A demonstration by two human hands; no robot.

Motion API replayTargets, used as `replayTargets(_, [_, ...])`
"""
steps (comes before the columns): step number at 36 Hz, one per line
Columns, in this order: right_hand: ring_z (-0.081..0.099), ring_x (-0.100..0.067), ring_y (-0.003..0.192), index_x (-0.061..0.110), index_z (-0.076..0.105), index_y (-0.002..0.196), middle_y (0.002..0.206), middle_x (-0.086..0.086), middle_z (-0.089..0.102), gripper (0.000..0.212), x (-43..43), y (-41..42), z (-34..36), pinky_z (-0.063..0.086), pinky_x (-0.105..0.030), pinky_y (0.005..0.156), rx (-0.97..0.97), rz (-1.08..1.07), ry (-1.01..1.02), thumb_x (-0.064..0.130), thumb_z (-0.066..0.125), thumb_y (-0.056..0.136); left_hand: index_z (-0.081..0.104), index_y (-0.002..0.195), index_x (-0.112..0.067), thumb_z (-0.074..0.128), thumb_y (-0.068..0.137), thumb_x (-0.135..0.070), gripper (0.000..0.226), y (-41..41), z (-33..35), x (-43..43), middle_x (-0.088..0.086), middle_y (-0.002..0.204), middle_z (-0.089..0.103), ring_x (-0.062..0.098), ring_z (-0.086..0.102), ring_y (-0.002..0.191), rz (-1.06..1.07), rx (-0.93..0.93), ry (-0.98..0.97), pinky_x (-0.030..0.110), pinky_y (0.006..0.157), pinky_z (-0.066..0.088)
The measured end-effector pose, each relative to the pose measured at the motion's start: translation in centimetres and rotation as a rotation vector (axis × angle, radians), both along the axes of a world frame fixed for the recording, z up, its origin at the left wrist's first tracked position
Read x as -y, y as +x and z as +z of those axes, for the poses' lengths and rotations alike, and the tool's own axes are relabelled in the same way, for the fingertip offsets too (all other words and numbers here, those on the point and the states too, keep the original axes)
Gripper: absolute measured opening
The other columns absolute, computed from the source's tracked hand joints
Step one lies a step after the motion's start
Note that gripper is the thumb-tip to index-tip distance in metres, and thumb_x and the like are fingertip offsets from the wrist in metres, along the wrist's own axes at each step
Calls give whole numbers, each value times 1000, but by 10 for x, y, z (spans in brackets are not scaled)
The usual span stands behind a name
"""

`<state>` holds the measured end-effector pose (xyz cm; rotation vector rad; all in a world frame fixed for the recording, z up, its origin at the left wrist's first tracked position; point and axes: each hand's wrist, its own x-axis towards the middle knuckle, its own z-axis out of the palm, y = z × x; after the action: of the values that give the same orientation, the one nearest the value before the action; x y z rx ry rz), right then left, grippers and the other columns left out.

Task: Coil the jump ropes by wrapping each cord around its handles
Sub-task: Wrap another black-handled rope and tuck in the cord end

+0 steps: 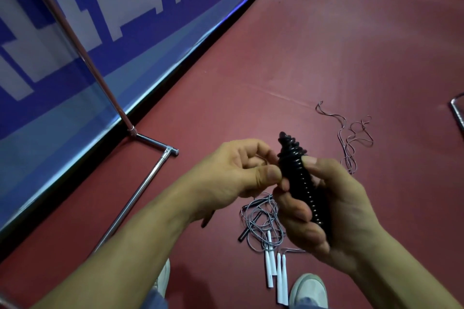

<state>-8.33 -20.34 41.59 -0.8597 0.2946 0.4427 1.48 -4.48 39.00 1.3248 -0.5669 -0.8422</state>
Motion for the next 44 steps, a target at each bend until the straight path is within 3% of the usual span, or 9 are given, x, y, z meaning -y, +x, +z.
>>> replayTargets(4, [46,-13,31,7,64,82,55,-8,48,41,8,-1,-6,30,-15,32,10,162,239,45,78,75,62,134,-12,73,87,-24,49,-2,4,-1,3,80,63,8,45,66,-89,-18,-9,19,59,35])
replayTargets(11, [44,-7,33,1,61,102,75,-19,54,31,8,0,-9,27,-15,31,145,237,84,15,76,79,72,120,-9,68,89,-21,34,-1,11,-5,17,86,55,23,34,70,-76,37,29,26,57,31])
replayTargets(15, [49,-21,40,-2,57,103,84,-19,53,35,2,2,-6,42,-25,40,118,181,-19,13,64,72,76,110,-6,72,87,-24,29,-1,12,-6,25,106,59,35,55,81,-13,114,42,39,71,44])
replayTargets(19, [65,-30,65,3,59,116,79,-11,64,57,-2,7,-3,55,-42,60,122,-23,-324,10,72,61,77,110,-9,78,86,-24,28,-2,14,-4,17,112,62,1,56,69,110,231,120,16,68,42])
replayTargets(25, [73,-36,86,22,58,114,98,-10,73,31,-7,9,-5,59,-51,76,255,-213,-905,0,67,93,83,86,-27,88,73,-37,16,-2,8,1,-4,77,60,3,54,66,389,413,329,16,63,38])
replayTargets(29, [64,-17,65,27,58,115,83,1,70,18,-22,4,-13,51,-35,58,268,-260,-880,15,55,101,82,73,-25,87,71,-42,19,-4,8,6,3,73,59,6,51,60,416,477,333,21,58,37])
replayTargets(34, [52,-26,50,5,60,105,66,-11,63,37,-15,8,-3,42,-33,44,209,-348,-662,16,54,70,83,85,-26,76,70,-49,28,-4,13,-1,-10,72,56,5,45,56,275,353,228,21,60,36])
replayTargets(39, [52,-29,47,0,60,99,68,-17,63,35,-9,7,2,42,-32,43,216,-384,-530,29,61,79,79,112,-17,74,86,-18,27,-4,15,-2,-6,70,50,19,32,55,200,148,116,27,52,29])
replayTargets(44, [53,-27,45,-3,64,101,70,-20,64,33,-8,10,4,42,-31,43,246,-433,-548,26,68,86,77,99,-14,78,85,-11,14,-8,15,0,1,57,53,9,41,44,346,167,135,18,45,34])
